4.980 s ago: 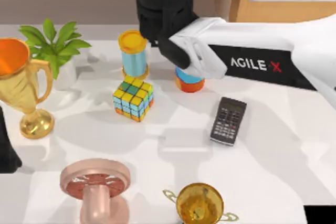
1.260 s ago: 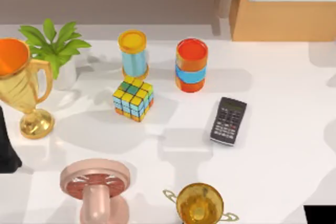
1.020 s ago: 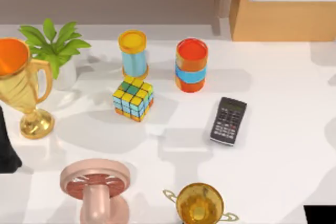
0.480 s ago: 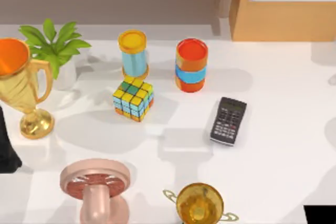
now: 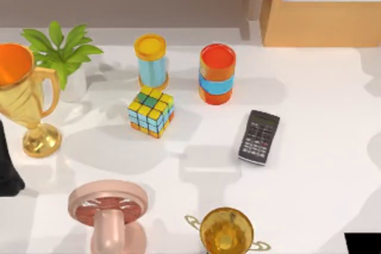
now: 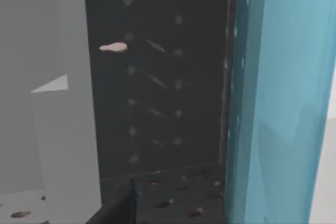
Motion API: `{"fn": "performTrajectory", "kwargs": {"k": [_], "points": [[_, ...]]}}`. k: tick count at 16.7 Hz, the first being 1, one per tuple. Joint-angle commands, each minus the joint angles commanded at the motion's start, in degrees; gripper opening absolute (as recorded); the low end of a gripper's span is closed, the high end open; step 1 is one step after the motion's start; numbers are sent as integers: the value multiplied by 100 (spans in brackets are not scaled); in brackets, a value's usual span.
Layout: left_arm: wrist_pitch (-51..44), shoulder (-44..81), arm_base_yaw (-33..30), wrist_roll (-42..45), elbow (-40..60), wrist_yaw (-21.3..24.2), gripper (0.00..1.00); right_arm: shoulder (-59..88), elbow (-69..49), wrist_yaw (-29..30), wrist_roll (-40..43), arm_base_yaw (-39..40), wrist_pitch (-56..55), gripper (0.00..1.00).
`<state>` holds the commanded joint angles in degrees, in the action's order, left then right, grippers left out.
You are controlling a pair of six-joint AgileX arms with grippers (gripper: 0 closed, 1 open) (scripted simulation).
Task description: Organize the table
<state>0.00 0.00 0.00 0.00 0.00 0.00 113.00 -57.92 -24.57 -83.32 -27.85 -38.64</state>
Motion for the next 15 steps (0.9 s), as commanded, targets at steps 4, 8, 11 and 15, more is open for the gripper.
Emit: {"fn": "performTrajectory", "kwargs": {"k": [4,8,11,15], "points": [[0,0,0,0,0,0,100,0,0,0,0,0,0,100],[0,0,0,0,0,0,100,-201,188,-71,49,-82,-75,100],[0,0,0,0,0,0,100,-415,543,-171,72,-203,-147,100],[0,0,0,0,0,0,100,-734,1054,-352,118,-338,-268,100]]}}
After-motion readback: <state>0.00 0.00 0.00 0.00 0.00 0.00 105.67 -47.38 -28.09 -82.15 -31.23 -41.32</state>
